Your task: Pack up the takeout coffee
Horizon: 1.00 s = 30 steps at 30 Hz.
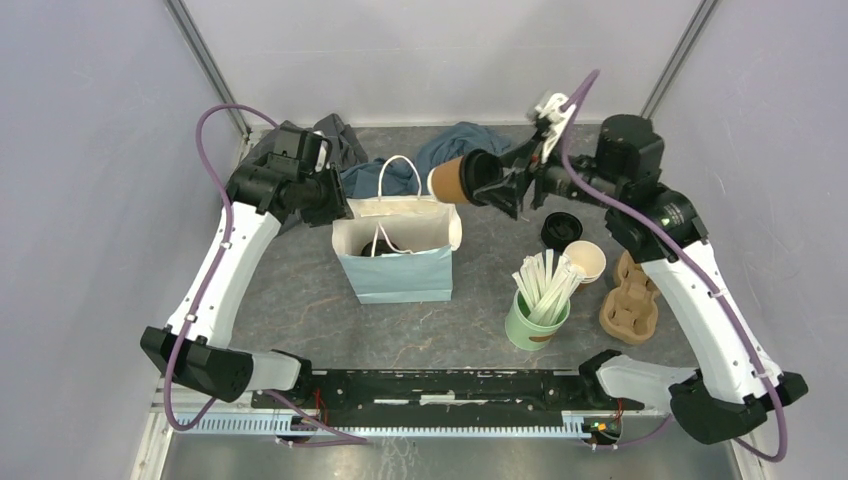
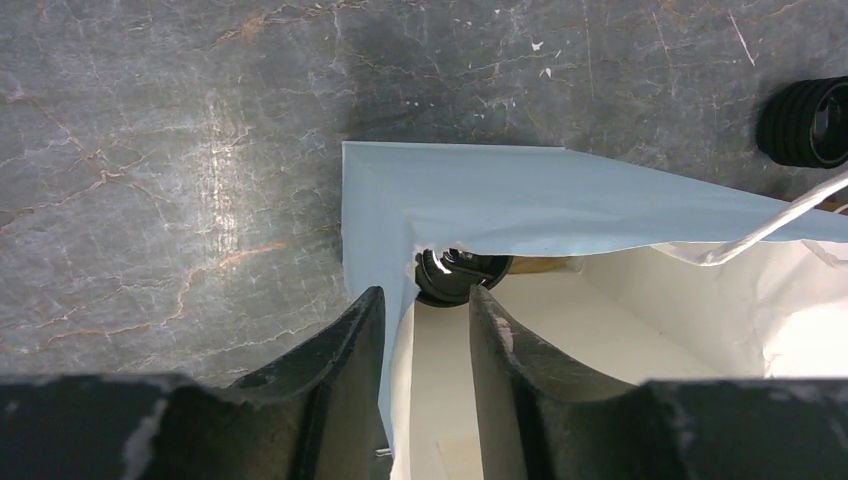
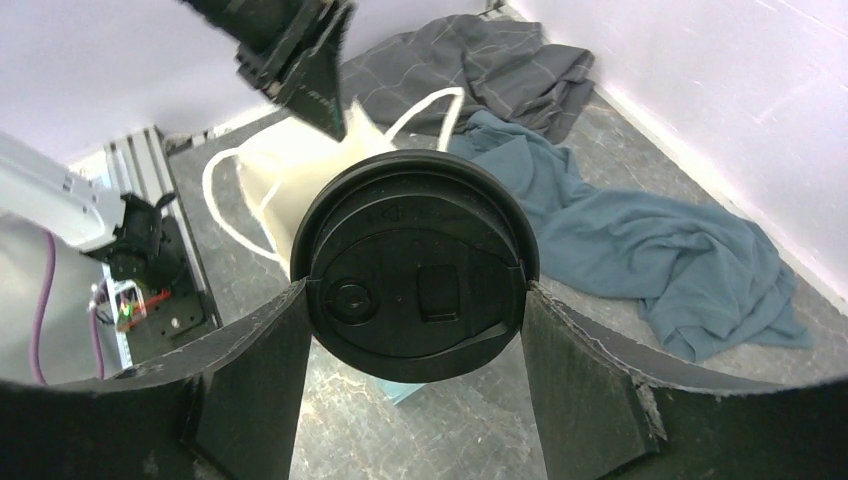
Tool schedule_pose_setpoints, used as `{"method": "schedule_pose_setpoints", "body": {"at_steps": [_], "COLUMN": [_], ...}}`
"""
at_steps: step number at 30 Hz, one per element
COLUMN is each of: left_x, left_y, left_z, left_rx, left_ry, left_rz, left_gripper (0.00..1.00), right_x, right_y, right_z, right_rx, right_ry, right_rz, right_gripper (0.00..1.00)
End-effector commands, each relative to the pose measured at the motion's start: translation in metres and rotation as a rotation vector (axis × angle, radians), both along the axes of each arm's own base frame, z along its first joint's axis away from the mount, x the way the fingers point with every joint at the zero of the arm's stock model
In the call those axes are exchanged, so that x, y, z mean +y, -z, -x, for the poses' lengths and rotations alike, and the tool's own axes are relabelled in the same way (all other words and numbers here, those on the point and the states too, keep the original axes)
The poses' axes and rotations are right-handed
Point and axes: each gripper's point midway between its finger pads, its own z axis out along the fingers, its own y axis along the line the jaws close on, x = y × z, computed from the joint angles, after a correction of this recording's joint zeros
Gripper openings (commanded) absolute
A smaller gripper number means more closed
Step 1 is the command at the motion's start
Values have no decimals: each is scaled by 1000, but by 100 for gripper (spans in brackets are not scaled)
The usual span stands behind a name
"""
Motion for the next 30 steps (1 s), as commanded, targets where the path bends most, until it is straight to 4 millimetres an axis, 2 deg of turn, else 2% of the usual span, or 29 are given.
{"method": "schedule_pose_setpoints", "body": {"at_steps": [1,4,9,15,20,24,30], "left_x": [-1,-3,-9,-10,-12,-14,-13], "left_y": [-6,-5,3,2,-11,-23,-41], "left_z": [-12,-17,-21,-28,-37,-42,-39], "left_rx": [-72,-85,-84,-113,-196,-279,-447], "left_ry": [47,57,81,103,116,127,116], "left_rz": [-40,-46,-41,-55,-51,-31,13], "left_gripper": [39,29,23,13,3,2,2], "right_x": [17,31,59,81,85,87,104], "right_y": [-10,-6,-4,10,18,26,33], "right_z": [14,21,34,30,27,28,46], "right_rx": [-138,-188,-275,-250,-235,-217,-210], "right_ry": [-2,-34,-151,-186,-160,-158,-182], "right_rz": [88,138,220,327,410,466,489], "right_gripper": [0,0,0,0,0,0,0]}}
